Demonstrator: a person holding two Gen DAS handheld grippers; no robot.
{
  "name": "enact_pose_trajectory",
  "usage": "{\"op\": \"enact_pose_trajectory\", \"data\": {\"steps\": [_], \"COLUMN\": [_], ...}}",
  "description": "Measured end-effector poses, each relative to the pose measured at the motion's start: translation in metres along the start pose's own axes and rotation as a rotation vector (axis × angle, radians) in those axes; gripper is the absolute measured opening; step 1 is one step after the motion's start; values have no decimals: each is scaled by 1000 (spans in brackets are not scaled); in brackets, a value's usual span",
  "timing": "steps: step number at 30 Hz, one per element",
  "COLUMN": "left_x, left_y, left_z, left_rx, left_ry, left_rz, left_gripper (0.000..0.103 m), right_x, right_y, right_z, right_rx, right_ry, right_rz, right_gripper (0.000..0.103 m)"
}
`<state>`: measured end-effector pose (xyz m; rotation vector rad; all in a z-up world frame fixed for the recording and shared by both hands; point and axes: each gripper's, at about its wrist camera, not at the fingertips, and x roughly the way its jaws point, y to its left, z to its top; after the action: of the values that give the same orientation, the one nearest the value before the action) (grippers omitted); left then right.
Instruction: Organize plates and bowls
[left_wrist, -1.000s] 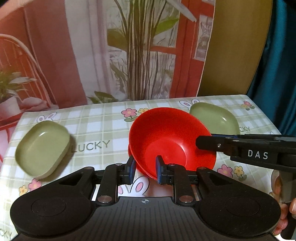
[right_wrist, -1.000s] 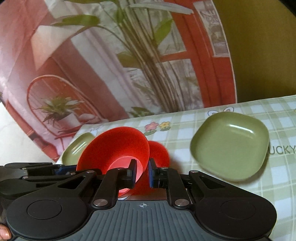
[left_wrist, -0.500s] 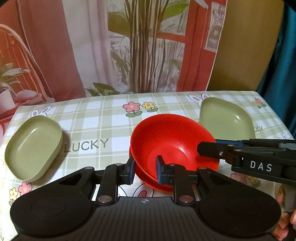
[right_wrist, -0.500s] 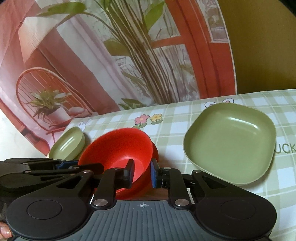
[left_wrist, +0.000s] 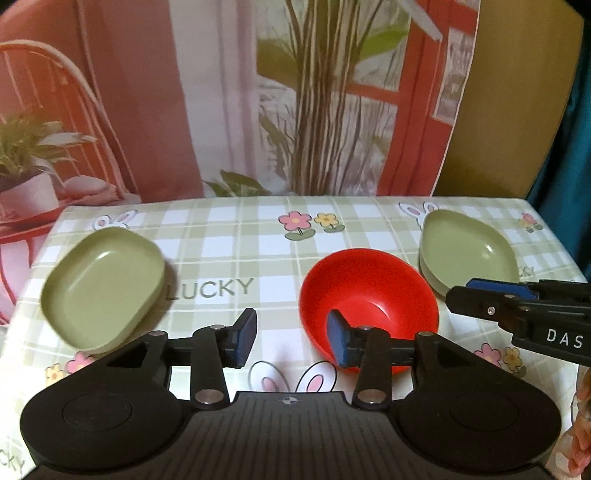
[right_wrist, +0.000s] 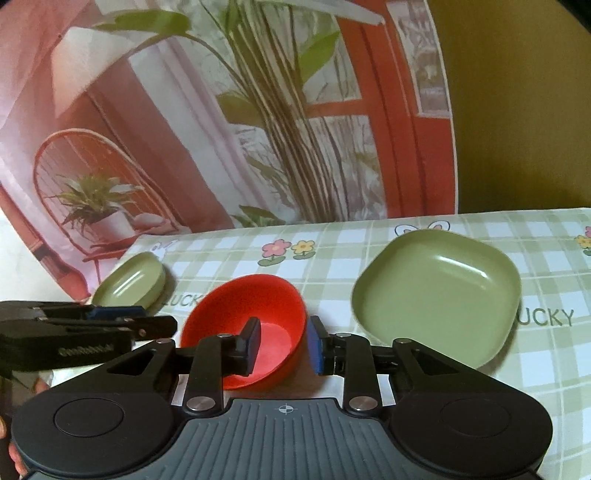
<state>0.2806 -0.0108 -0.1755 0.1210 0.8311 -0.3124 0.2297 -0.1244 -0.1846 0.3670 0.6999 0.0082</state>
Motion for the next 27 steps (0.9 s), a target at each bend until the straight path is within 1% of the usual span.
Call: {"op": "enact_pose_trajectory", "data": {"steps": [3, 9, 14, 16, 20, 23, 27], "left_x": [-21, -66, -99, -110, -125, -130, -128], "left_y": [10, 43, 51, 53, 55, 54, 56], "left_z": [-6, -29, -56, -69, -96, -116, -141], "left_rx": [-3, -112, -115, -137, -228, -279, -323], "left_ry": [-19, -54, -68, -54, -38, -20, 33], "left_rz": [-4, -13, -7, -19, -74, -78, -81], "left_gripper": [45, 46, 47, 47, 47, 47, 47], "right_x": [-13, -39, -57, -62, -69, -70, -68], "right_y": [9, 30, 46, 51, 64, 75, 88], "right_z": [-5, -15, -22, -28, -43, -59, -75], "right_rx": [-17, -39, -67, -76, -115, -144, -176], "right_ry": [-4, -7, -17, -12, 21, 72, 135], "right_rz": [16, 67, 98, 115, 143, 177, 216], "right_gripper": [27, 27, 29, 30, 29, 29, 28]}}
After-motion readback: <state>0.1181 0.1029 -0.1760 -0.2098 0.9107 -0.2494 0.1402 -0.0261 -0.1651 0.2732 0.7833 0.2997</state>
